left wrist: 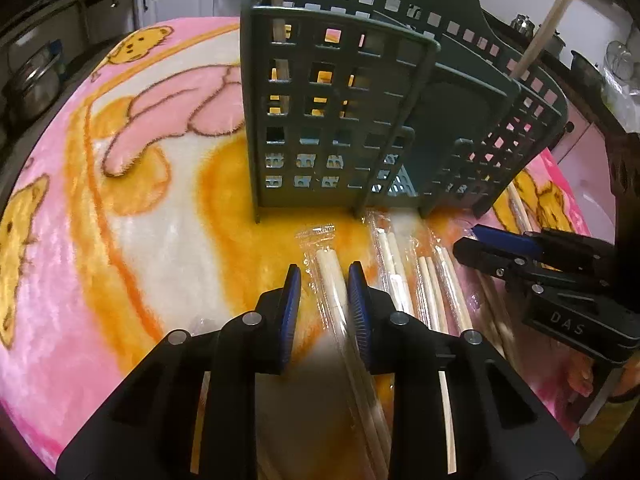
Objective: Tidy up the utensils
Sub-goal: 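Close the right gripper on a wrapped chopstick while the left gripper grasps another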
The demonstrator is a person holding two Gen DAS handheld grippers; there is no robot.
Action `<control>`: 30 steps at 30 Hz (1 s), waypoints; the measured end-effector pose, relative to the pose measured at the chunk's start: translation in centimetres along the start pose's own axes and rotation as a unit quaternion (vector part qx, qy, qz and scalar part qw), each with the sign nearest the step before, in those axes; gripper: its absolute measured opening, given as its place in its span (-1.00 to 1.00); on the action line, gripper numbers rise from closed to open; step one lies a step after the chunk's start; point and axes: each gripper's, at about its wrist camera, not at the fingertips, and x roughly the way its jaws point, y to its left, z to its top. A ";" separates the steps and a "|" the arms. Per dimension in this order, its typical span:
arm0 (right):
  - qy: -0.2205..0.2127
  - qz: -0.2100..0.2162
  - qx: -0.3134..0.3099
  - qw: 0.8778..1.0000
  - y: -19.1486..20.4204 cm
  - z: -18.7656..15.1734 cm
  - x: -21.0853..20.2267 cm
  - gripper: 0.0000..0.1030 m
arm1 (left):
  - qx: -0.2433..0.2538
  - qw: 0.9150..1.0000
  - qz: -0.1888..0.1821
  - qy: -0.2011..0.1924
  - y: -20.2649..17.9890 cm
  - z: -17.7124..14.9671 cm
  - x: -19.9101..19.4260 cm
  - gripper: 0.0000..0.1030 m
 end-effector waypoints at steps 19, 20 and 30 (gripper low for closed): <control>-0.081 0.029 0.012 0.996 -0.5 -0.6 -5.7 -0.88 | -0.013 1.000 -0.009 0.008 0.9 2.5 1.3 -0.84; -0.084 0.031 0.010 0.996 -0.2 -0.6 -6.0 -0.88 | -0.014 1.000 -0.012 0.009 1.3 2.4 1.1 -0.84; -0.123 0.047 -0.014 0.991 1.9 -0.4 -9.6 -0.89 | 0.008 0.998 -0.040 -0.048 0.8 3.0 -4.2 -0.87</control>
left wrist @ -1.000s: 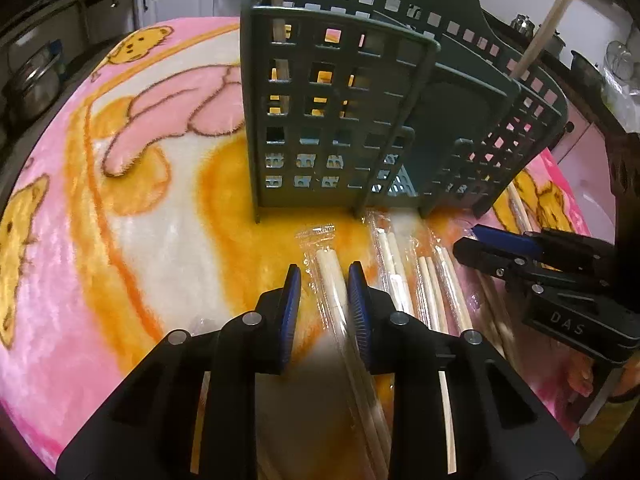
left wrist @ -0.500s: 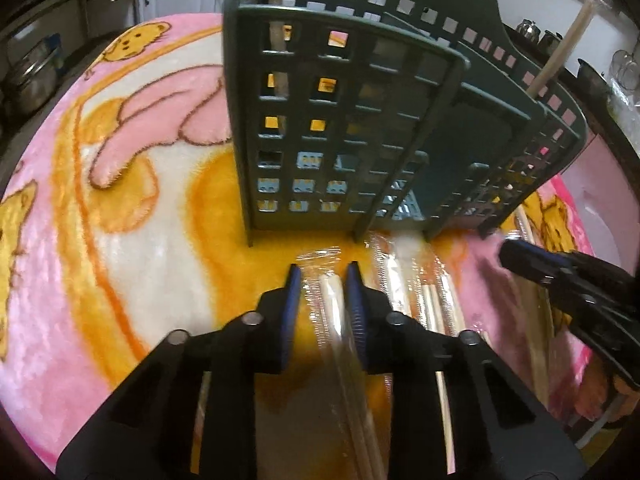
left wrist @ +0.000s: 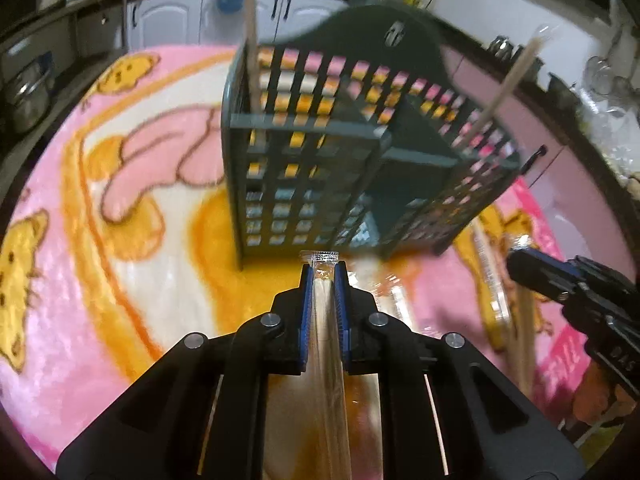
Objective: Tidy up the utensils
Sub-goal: 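Close the right gripper on a wrapped chopstick while the left gripper grasps another, then lift both held chopsticks upright and carry them over the caddy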
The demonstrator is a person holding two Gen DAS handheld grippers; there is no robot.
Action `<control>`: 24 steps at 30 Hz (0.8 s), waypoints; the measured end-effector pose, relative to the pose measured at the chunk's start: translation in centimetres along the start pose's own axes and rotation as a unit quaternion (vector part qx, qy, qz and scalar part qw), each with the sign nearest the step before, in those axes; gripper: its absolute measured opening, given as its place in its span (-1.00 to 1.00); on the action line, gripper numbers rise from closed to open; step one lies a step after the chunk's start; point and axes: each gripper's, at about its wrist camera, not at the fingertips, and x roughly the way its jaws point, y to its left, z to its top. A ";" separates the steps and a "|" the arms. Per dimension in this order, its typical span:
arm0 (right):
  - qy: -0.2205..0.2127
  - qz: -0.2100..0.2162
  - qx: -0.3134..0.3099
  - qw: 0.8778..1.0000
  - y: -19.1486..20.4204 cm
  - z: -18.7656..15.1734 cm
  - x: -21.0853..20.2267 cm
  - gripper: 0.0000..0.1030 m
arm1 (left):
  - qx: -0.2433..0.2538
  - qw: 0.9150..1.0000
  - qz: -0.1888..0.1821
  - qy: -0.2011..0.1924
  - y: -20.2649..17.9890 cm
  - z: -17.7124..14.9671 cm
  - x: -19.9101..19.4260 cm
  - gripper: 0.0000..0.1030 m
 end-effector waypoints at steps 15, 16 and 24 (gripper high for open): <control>-0.066 0.015 -0.033 0.997 2.7 2.1 -4.9 -0.89 | 0.024 0.994 -0.028 -0.099 -3.2 1.8 -7.4 -0.94; -0.071 0.015 -0.035 0.997 2.9 2.2 -5.3 -0.89 | 0.025 0.994 -0.029 -0.106 -3.3 1.9 -7.9 -0.94; -0.109 0.016 -0.049 0.993 4.0 3.4 -7.8 -0.89 | 0.033 0.988 -0.036 -0.144 -4.1 2.8 -10.6 -0.94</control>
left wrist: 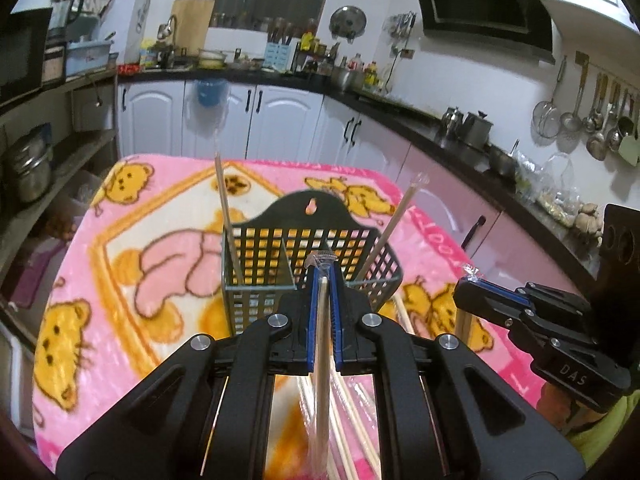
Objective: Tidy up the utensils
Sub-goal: 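Lift both held chopsticks upright and carry them over the caddy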
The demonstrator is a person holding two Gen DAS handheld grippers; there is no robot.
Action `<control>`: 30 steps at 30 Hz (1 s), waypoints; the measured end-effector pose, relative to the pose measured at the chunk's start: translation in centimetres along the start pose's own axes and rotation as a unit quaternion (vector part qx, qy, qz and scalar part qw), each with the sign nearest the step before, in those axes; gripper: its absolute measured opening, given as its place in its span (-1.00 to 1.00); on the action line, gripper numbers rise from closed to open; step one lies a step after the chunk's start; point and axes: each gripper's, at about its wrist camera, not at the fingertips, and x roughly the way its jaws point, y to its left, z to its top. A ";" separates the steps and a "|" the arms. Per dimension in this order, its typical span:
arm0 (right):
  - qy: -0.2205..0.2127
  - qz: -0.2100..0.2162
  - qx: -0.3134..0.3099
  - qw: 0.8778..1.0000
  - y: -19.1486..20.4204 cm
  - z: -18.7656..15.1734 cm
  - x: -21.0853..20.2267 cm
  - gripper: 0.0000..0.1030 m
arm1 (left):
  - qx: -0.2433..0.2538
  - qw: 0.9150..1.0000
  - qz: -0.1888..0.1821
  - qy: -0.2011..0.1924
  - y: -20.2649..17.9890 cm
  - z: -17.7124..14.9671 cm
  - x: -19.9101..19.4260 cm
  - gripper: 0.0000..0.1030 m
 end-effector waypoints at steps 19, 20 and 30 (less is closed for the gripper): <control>-0.075 0.006 -0.021 0.997 1.0 4.9 -2.3 -0.89 | 0.006 0.998 -0.015 -0.053 -1.2 3.9 -2.0 -0.94; -0.079 0.005 -0.022 0.997 1.1 5.2 -2.4 -0.89 | 0.005 0.998 -0.016 -0.056 -1.2 4.2 -2.1 -0.94; -0.122 -0.011 -0.026 0.992 0.7 8.4 -2.7 -0.89 | 0.020 0.995 -0.030 -0.093 -2.0 7.7 -2.0 -0.94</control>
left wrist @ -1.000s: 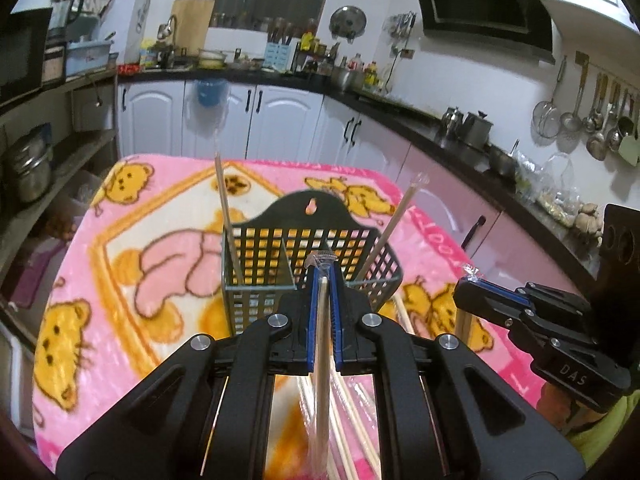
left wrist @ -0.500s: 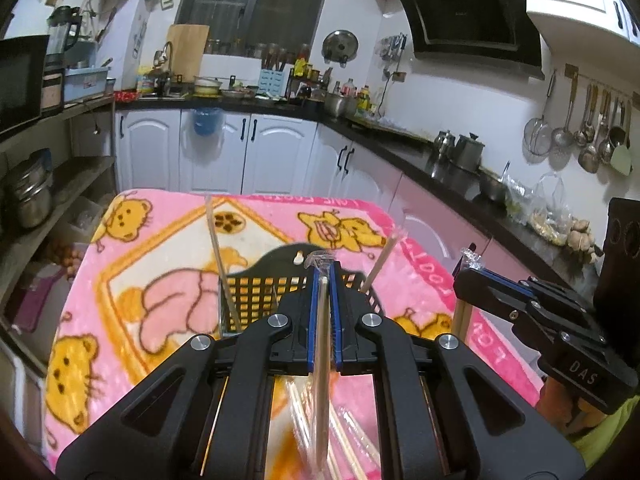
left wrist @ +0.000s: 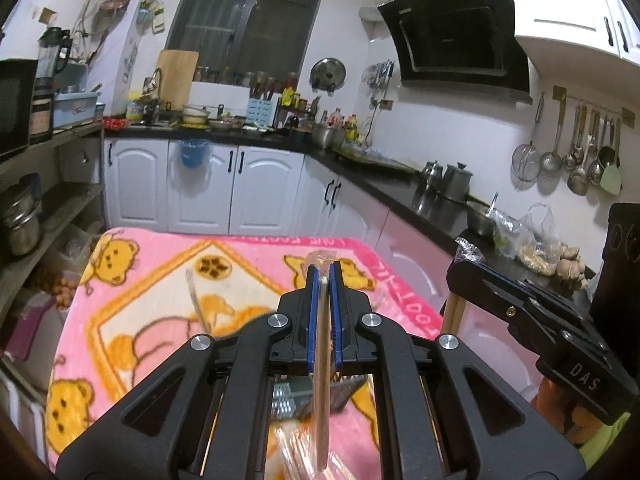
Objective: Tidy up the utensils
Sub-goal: 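Lift both held chopsticks upright and carry them over the caddy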
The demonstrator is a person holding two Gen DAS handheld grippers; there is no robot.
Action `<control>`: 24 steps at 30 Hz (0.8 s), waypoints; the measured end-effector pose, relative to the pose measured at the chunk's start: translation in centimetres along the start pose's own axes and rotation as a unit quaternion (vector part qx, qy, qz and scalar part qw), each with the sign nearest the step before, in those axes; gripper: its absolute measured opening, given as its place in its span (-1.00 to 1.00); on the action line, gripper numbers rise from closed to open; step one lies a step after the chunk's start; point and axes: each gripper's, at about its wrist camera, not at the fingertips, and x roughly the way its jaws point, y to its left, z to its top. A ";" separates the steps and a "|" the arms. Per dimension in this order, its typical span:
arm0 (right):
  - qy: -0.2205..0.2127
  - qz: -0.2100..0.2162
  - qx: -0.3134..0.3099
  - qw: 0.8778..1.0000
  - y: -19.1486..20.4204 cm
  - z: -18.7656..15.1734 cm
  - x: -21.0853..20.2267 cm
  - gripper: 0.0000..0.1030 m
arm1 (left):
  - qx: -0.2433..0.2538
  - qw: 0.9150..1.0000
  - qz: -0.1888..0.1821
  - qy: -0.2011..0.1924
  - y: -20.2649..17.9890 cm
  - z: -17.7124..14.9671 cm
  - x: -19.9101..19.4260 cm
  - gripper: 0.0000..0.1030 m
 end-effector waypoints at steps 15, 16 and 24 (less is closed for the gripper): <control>-0.043 -0.030 -0.032 0.998 -0.6 3.6 2.5 -0.89 | -0.011 0.998 0.008 -0.058 0.7 4.5 2.0 -0.94; -0.046 -0.032 -0.033 0.998 -0.7 3.9 2.6 -0.89 | -0.012 0.998 0.007 -0.061 0.8 4.6 2.1 -0.94; -0.067 -0.047 -0.036 0.996 -1.9 4.8 4.0 -0.89 | -0.013 0.997 0.021 -0.074 1.5 5.0 3.6 -0.94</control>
